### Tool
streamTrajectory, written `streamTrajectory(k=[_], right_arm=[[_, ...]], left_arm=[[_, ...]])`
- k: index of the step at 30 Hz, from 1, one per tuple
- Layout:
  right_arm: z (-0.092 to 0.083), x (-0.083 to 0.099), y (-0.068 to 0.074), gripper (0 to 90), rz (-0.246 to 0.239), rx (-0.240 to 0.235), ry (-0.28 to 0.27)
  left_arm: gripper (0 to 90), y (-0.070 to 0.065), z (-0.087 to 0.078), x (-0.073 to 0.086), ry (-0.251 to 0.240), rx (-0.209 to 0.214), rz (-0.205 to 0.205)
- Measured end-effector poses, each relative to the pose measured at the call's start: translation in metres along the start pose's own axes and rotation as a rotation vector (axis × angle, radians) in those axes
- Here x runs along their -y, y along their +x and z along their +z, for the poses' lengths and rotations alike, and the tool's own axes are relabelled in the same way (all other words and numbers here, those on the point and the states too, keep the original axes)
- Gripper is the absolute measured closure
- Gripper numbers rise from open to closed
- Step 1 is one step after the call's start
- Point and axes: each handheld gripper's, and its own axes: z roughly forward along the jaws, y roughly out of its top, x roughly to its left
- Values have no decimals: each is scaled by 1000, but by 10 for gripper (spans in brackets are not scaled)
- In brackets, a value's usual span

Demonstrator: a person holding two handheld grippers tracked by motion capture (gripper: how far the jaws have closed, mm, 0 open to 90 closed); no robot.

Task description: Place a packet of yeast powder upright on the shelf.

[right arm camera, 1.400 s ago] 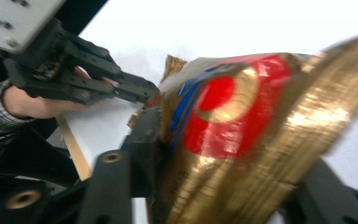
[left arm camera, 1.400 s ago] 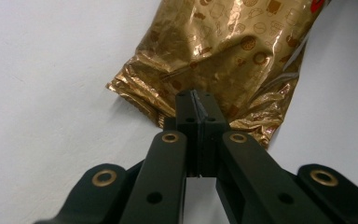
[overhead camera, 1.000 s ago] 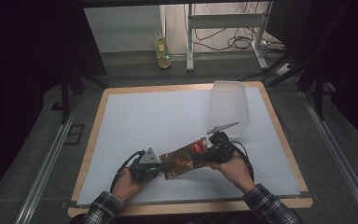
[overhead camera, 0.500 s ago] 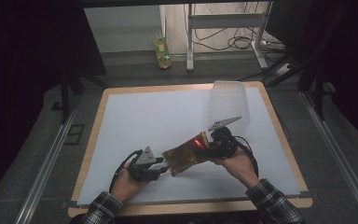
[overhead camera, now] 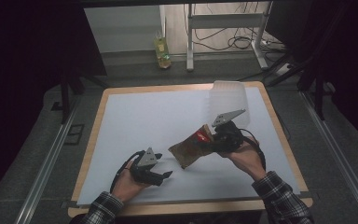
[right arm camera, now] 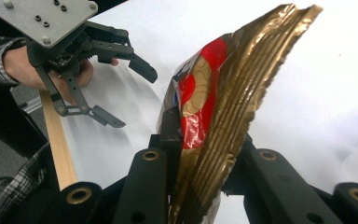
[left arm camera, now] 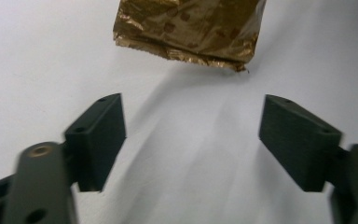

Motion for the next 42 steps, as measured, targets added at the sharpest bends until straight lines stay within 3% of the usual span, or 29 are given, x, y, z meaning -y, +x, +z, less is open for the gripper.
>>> streamTrajectory(k=[4,12,17,31,42], right_arm=[[-6,-5,-2,752,-67,24,23],[-13,-10,-8,752,-145,17,45],[-20,-15,-14,754,-153,5,50],[-44,-32,-30,757,-177,53,95],[-62,-45,-43,758,-199,59,97]], left_arm=[[118,-1,1,0,2,1,5],[45,-3,4,0,14,-10,21],[34,-3,6,1,25,-20,23],[31,-2,7,1,44,-8,35],[31,-3,7,2,53,-7,41]])
